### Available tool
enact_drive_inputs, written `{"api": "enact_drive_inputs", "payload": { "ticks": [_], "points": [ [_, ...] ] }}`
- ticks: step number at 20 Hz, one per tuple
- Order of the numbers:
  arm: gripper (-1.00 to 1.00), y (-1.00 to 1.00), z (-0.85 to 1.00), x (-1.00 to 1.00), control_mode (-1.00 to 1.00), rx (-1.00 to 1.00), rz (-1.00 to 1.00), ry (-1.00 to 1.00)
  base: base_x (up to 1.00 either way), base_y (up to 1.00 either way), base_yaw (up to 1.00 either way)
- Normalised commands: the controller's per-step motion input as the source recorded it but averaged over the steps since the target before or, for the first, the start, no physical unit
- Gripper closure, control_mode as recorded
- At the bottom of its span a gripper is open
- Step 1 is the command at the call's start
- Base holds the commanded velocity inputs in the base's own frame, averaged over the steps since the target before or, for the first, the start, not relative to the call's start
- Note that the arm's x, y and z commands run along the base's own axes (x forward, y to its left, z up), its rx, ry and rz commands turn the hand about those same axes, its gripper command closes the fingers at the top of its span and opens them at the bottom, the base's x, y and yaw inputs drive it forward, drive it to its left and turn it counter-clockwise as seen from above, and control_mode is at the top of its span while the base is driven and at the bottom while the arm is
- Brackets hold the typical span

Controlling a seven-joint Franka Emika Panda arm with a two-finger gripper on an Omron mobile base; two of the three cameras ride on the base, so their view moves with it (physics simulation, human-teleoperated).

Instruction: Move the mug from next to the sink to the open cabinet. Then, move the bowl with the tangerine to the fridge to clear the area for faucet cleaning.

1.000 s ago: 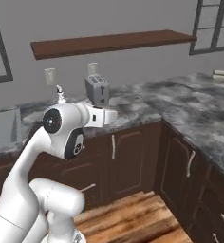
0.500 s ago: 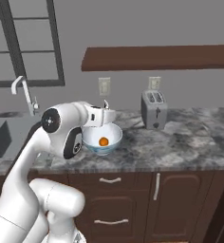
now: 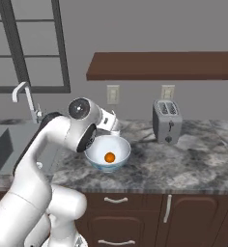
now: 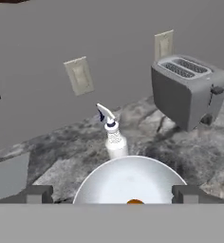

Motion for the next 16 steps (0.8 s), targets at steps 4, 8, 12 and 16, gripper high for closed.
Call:
{"api": "enact_drive_inputs", "payload": {
  "ticks": [4,8,12,16],
  "points": [
    [-1.0,-0.25,-0.15,-0.03,-1.0,0.51,0.24,0.71,0.0,0.0,0.0],
    [-1.0,0.01,-0.15,0.16,-1.0,0.02,-0.04,0.31,0.0,0.0,0.0],
    [-1.0,-0.22,-0.51,0.0,-1.0,0.0,-0.27,0.32,0.0,0.0,0.0],
    [-1.0,-0.9,-0.84,-0.03,-1.0,0.0,-0.26,0.04,0.0,0.0,0.0]
  ]
}}
